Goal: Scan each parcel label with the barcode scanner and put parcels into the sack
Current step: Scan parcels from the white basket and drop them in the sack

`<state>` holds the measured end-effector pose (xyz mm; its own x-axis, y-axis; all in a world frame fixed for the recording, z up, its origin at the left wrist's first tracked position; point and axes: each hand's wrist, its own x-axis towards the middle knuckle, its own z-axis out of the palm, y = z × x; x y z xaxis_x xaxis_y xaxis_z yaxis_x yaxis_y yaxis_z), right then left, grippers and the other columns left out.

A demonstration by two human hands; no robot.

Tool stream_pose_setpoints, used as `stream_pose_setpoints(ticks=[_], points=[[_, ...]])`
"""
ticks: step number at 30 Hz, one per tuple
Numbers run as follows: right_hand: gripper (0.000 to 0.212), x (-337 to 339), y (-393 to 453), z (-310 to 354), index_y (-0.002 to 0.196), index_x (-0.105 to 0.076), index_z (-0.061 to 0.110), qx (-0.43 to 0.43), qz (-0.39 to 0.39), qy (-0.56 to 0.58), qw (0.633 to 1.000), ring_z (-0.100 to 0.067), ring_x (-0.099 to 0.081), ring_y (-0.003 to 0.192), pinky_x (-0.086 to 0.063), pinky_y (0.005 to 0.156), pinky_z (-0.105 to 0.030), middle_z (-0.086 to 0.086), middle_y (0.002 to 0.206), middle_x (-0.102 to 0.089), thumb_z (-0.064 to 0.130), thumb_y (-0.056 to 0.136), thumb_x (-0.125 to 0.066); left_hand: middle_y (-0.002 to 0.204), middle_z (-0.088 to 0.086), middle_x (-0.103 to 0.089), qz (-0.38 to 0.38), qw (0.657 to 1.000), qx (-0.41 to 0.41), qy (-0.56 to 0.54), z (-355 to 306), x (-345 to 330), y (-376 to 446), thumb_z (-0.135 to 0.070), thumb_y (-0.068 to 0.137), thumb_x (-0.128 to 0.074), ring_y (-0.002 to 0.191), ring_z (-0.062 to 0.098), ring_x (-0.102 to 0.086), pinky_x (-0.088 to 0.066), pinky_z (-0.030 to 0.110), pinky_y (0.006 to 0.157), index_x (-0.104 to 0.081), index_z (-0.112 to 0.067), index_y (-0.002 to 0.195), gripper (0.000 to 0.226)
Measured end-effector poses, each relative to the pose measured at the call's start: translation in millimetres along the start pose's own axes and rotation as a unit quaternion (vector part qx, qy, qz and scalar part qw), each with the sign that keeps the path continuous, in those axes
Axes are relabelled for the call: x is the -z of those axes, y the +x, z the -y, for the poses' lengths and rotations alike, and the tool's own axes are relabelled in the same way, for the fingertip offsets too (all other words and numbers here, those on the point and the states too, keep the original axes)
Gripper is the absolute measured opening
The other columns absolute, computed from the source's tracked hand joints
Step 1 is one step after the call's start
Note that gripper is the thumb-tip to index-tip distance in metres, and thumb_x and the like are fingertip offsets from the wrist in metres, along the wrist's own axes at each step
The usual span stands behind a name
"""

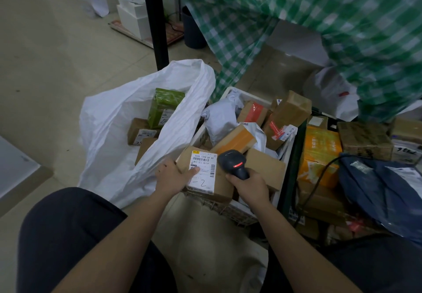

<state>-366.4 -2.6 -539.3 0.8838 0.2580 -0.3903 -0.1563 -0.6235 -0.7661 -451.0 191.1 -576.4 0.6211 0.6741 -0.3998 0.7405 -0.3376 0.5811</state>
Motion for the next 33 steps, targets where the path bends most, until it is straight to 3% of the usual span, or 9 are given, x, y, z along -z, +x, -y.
stream_pose_setpoints(ticks=[4, 9, 11, 15, 17, 21, 24, 30, 33], points=[[0.016, -4.4, 0.7, 2.6, 0.078, -0.059, 0.029, 0.010, -0.028, -0.017, 0.999, -0.023, -0.061, 0.086, -0.045, 0.074, -0.032, 0.000, 0.081, -0.066, 0.039, 0.083, -0.070, 0.124, 0.012, -0.054, 0.102, 0.972, 0.060, -0.204, 9.7, 5.7, -2.2, -0.051, 0.085, -0.065, 0.101, 0.020, -0.057, -0.051, 0.032, 0.077, -0.035, -0.008, 0.121, 0.064], [0.017, 7.2, 5.8, 11.8, 0.078, -0.059, 0.025, 0.017, -0.044, -0.012, 0.999, -0.019, -0.057, 0.075, -0.042, 0.062, -0.028, 0.005, 0.071, -0.060, 0.037, 0.085, -0.069, 0.118, 0.010, -0.056, 0.131, 0.955, 0.072, -0.258, 3.0, 15.6, -5.0, -0.044, 0.095, -0.051, 0.090, 0.018, -0.056, -0.047, 0.033, 0.075, -0.033, -0.016, 0.116, 0.039], [0.018, 14.3, 8.1, 17.7, 0.079, -0.060, 0.023, 0.021, -0.049, -0.003, 0.999, -0.017, -0.056, 0.073, -0.037, 0.059, -0.026, 0.005, 0.071, -0.060, 0.038, 0.085, -0.069, 0.119, 0.011, -0.056, 0.150, 0.936, 0.085, -0.307, -2.2, 26.8, -5.7, -0.034, 0.093, -0.059, 0.091, 0.020, -0.058, -0.048, 0.034, 0.072, -0.033, -0.017, 0.121, 0.042], [0.021, 26.0, 7.2, 34.8, 0.073, -0.058, 0.023, 0.051, -0.065, 0.040, 0.996, -0.018, -0.057, 0.070, -0.041, 0.063, -0.031, -0.001, 0.070, -0.061, 0.035, 0.085, -0.071, 0.122, 0.007, -0.059, 0.207, 0.924, 0.058, -0.316, -9.3, 55.1, -5.4, -0.021, 0.079, -0.075, 0.106, 0.026, -0.061, -0.048, 0.047, 0.096, -0.030, -0.021, 0.132, 0.069], [0.018, 31.8, 4.2, 48.3, 0.078, -0.059, 0.023, 0.067, -0.069, 0.060, 0.993, -0.016, -0.056, 0.071, -0.041, 0.064, -0.031, 0.000, 0.073, -0.061, 0.034, 0.086, -0.071, 0.123, 0.007, -0.059, 0.216, 0.925, 0.031, -0.310, -18.6, 66.1, -8.2, -0.015, 0.080, -0.074, 0.105, 0.025, -0.063, -0.052, 0.043, 0.090, -0.033, -0.017, 0.136, 0.070], [0.015, 45.6, 3.3, 67.1, 0.081, -0.059, 0.027, 0.081, -0.077, 0.076, 0.991, -0.017, -0.058, 0.076, -0.041, 0.069, -0.030, 0.005, 0.074, -0.061, 0.036, 0.085, -0.070, 0.125, 0.005, -0.054, 0.155, 0.935, -0.030, -0.317, -40.4, 73.2, -13.0, -0.009, 0.083, -0.071, 0.102, 0.019, -0.060, -0.053, 0.030, 0.071, -0.035, -0.014, 0.138, 0.066], [0.017, 57.7, -0.1, 67.4, 0.085, -0.062, 0.022, 0.085, -0.084, 0.052, 0.991, -0.019, -0.061, 0.072, -0.041, 0.064, -0.029, 0.000, 0.074, -0.064, 0.037, 0.085, -0.069, 0.129, 0.005, -0.047, 0.097, 0.929, -0.044, -0.356, -53.9, 69.0, -16.7, -0.006, 0.082, -0.072, 0.109, 0.022, -0.055, -0.051, 0.027, 0.068, -0.029, -0.014, 0.140, 0.072], [0.027, 74.9, -21.1, 66.2, 0.085, -0.064, 0.014, 0.113, -0.006, 0.057, 0.992, -0.015, -0.064, 0.049, -0.046, 0.058, -0.031, -0.008, 0.069, -0.066, 0.039, 0.083, -0.071, 0.127, 0.005, -0.046, 0.070, 0.923, -0.066, -0.373, -73.5, 63.1, -23.4, -0.010, 0.078, -0.077, 0.117, 0.027, -0.053, -0.051, 0.045, 0.096, -0.027, -0.017, 0.142, 0.082], [0.025, 80.9, -32.5, 68.1, 0.084, -0.065, 0.013, 0.133, 0.003, 0.039, 0.990, -0.017, -0.063, 0.049, -0.049, 0.061, -0.033, -0.014, 0.070, -0.069, 0.038, 0.084, -0.070, 0.126, 0.006, -0.048, 0.069, 0.918, -0.074, -0.384, -80.9, 63.8, -27.1, -0.011, 0.077, -0.078, 0.116, 0.028, -0.054, -0.051, 0.047, 0.095, -0.028, -0.018, 0.143, 0.083]])
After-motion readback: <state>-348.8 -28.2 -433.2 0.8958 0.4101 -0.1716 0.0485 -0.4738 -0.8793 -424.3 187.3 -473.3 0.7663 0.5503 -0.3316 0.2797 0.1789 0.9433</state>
